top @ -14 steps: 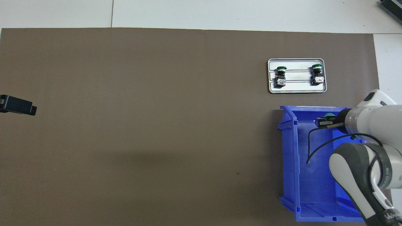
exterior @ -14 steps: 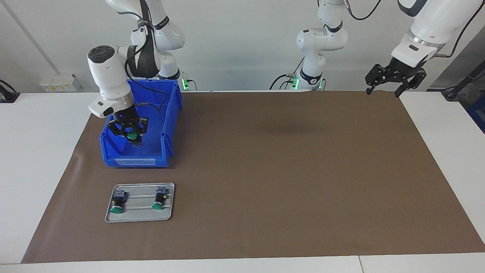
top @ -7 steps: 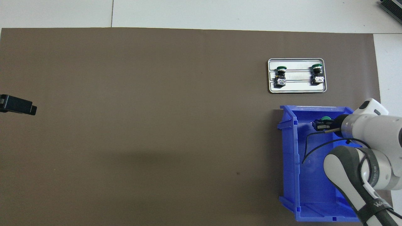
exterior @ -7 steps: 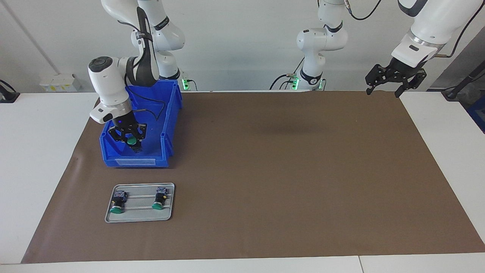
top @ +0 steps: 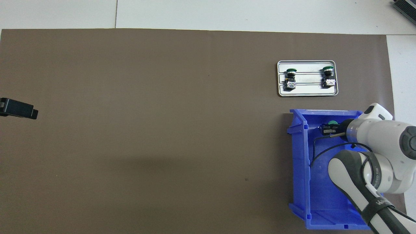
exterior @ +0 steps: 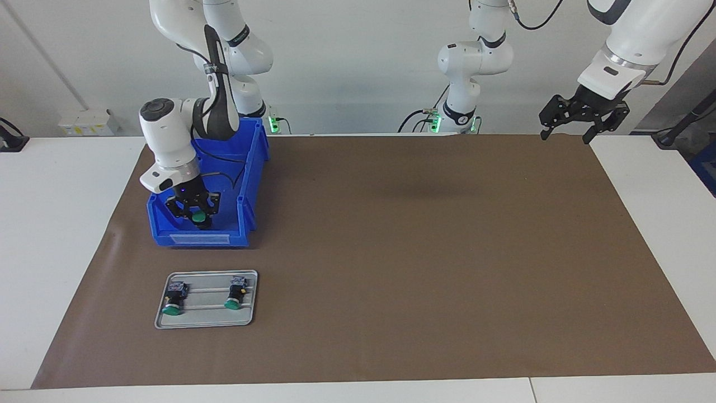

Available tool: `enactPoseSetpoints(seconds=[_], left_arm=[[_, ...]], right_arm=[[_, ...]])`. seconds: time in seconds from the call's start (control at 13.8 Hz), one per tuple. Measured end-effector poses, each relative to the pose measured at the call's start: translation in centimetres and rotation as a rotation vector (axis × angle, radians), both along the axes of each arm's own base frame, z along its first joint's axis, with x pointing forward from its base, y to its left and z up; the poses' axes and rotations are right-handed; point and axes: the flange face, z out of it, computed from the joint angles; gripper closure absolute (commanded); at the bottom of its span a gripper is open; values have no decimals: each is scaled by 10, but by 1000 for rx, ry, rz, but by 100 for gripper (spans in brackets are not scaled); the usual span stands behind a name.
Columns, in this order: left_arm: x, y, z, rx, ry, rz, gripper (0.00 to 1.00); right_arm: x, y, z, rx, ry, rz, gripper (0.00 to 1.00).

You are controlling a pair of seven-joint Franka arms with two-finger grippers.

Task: Place and press button with both arms
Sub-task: 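Lower the button into the blue bin with the right gripper, then open the right gripper and withdraw it from the bin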

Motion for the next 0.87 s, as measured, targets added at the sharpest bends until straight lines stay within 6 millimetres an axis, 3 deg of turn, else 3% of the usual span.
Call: enactPoseSetpoints(seconds=[0.07,0.14,0.22,0.36,0.43,0.87], left_arm=[[0,0,0,0,0,0,0],[0,0,0,0,0,0,0],[0,0,0,0,0,0,0],[0,0,0,0,0,0,0],[0,0,0,0,0,0,0],[0,0,0,0,0,0,0]], right_arm=[[0,0,0,0,0,0,97],[0,0,-1,0,1,0,76],[0,0,-1,0,2,0,41],[-1,0,-3,1,5,-3,9],[-1,0,-3,2,6,-5,1],[2,-1,5,10,1,-26,1]])
